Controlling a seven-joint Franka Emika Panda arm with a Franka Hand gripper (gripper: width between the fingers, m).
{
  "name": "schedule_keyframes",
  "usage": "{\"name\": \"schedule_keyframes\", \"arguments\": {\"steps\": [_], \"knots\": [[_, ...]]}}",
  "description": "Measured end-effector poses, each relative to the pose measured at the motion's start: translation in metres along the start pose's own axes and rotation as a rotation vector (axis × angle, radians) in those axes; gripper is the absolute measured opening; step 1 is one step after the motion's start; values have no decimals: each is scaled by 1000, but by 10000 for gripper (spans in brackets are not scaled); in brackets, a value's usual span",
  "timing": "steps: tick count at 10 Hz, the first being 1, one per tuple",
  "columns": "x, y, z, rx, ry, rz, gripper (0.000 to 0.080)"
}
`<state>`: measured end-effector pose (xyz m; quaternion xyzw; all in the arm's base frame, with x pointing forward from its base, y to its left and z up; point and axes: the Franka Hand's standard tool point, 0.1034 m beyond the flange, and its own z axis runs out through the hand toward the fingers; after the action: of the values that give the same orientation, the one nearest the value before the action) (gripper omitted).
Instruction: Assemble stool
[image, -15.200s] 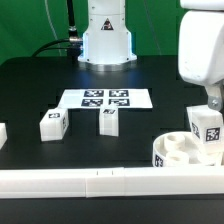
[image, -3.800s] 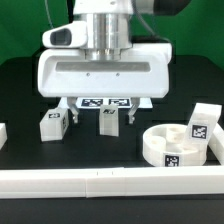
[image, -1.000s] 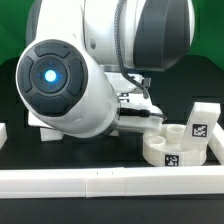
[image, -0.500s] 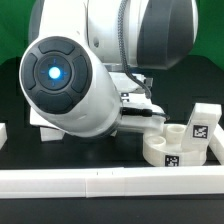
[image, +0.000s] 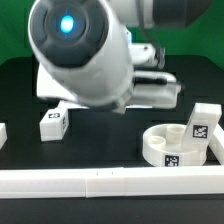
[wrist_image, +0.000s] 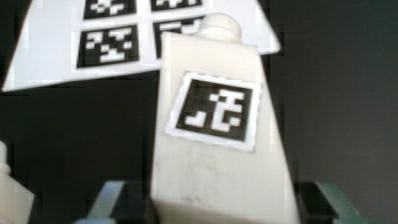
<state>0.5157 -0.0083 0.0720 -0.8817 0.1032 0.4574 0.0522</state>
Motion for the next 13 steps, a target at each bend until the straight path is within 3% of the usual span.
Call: {"name": "schedule_keyframes", "arguments": {"steps": [5, 6, 7, 8, 10, 13], "knots": [[6, -3, -5, 0, 44, -4, 324], [13, -7, -15, -5, 126, -24, 324], [10, -16, -24, -2, 234, -37, 324], [-2, -20, -25, 2, 257, -44, 324], [-5, -27, -49, 17, 414, -55, 324], [1, -29, -53, 31, 634, -56, 324]]}}
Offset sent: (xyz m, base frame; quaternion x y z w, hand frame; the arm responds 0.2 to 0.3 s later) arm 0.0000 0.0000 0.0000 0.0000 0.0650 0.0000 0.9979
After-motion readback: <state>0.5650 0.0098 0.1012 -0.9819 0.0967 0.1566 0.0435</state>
